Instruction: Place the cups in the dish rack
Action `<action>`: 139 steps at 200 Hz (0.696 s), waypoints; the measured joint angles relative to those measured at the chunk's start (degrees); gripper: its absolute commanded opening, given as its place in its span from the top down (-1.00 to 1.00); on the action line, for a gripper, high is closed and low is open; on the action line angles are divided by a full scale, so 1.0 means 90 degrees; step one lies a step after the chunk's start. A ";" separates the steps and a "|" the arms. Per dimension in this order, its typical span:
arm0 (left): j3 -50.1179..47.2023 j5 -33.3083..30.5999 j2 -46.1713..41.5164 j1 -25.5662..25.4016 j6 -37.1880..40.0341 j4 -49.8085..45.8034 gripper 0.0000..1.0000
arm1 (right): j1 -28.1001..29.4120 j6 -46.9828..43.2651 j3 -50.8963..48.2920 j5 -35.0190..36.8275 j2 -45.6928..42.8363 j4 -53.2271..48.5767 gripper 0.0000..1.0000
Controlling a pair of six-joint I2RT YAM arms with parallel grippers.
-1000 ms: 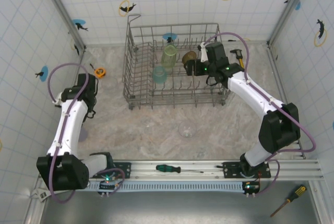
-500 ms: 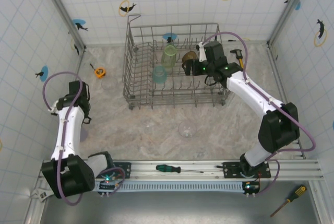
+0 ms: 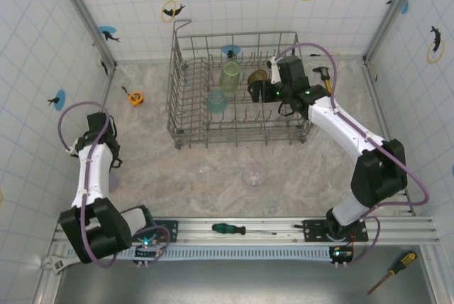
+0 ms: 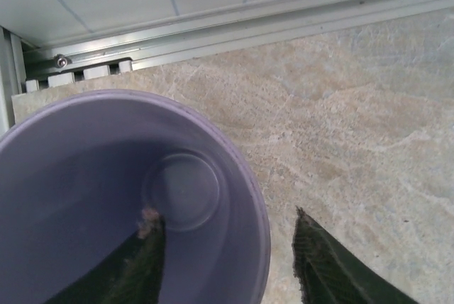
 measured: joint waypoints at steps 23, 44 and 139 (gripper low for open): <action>-0.0029 0.0087 0.0107 0.0007 0.0083 0.0158 1.00 | 0.0000 0.0002 0.0000 0.0000 0.0000 0.0000 -0.99; 0.0019 0.0148 0.0097 0.0007 0.0253 0.0204 1.00 | -0.0002 0.0002 0.0000 0.0000 0.0000 -0.0002 -0.99; 0.0073 0.2518 -0.0857 0.0012 0.0903 0.1409 1.00 | -0.0015 0.0002 -0.0012 -0.0010 -0.0036 -0.0005 -0.99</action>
